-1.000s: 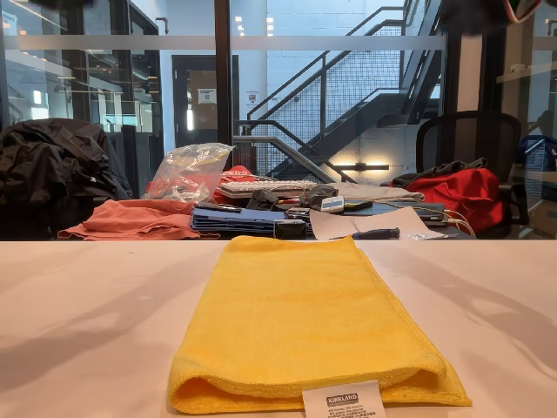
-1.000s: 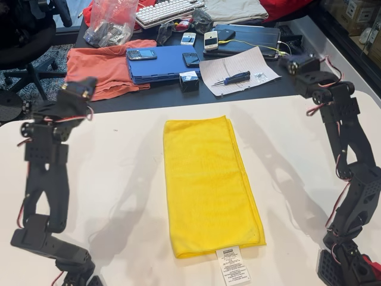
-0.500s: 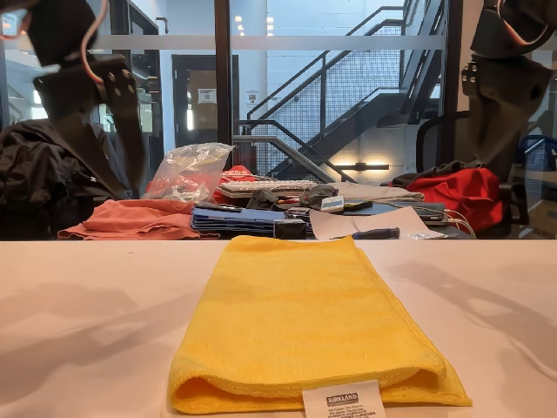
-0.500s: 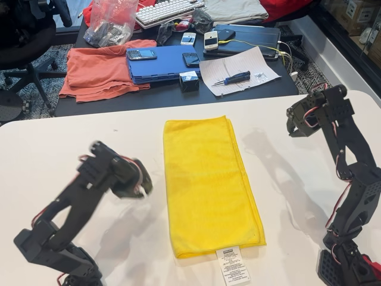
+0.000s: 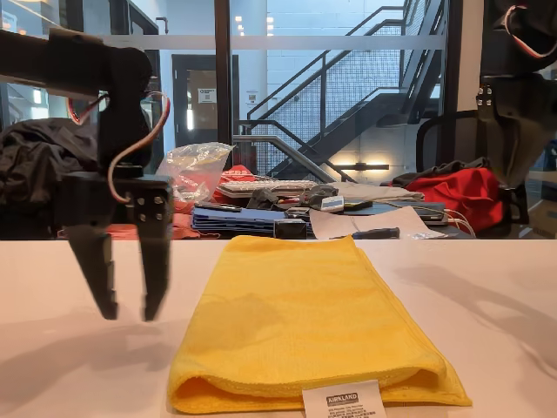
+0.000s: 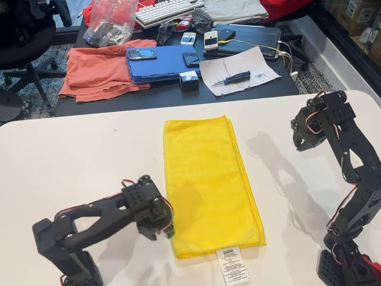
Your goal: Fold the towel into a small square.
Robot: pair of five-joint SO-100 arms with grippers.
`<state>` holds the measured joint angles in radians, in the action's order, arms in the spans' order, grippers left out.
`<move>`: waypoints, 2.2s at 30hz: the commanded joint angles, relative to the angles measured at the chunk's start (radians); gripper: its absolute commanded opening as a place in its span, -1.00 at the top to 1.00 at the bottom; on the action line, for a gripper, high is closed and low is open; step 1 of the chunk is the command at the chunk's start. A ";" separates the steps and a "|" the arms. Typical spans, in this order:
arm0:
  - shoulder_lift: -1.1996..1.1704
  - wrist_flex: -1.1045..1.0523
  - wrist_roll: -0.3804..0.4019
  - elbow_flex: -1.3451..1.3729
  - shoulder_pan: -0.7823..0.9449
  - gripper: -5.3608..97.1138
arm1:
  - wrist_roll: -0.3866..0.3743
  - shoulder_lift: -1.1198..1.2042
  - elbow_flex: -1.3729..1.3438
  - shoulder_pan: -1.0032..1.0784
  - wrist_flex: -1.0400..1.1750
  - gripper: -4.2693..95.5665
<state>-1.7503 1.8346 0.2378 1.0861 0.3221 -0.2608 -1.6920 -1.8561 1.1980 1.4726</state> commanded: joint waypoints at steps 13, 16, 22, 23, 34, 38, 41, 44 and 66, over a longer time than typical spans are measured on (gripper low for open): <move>-0.209 0.015 0.190 -0.026 -0.110 0.88 | 0.006 0.256 0.100 0.132 -0.135 0.58; -0.249 0.015 0.192 -0.026 -0.175 0.88 | 0.002 0.322 0.140 0.153 -0.141 0.61; -0.357 0.015 0.192 -0.100 -0.268 0.88 | -0.023 0.333 0.187 0.192 -0.127 0.94; -0.367 0.015 0.192 -0.127 -0.281 0.88 | -0.040 0.293 0.187 0.186 -0.127 0.98; -0.353 0.008 0.190 -0.224 -0.431 0.88 | -0.083 -0.336 0.183 0.160 -0.025 0.95; -0.295 0.009 0.184 -0.219 -0.380 0.89 | -0.072 -0.446 0.224 0.146 0.057 0.95; -0.268 0.009 0.176 -0.219 -0.339 0.89 | -0.072 -0.538 0.285 0.161 0.112 0.95; -0.264 0.008 0.176 -0.219 -0.290 0.89 | -0.072 -0.600 0.311 0.233 0.193 0.95; -0.258 0.006 0.176 -0.216 -0.156 0.89 | -0.164 -0.416 0.437 -0.239 0.021 0.95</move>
<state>-2.0049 1.8346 0.4142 0.8774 0.1672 -0.4126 -2.1184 -1.4251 0.9833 1.5079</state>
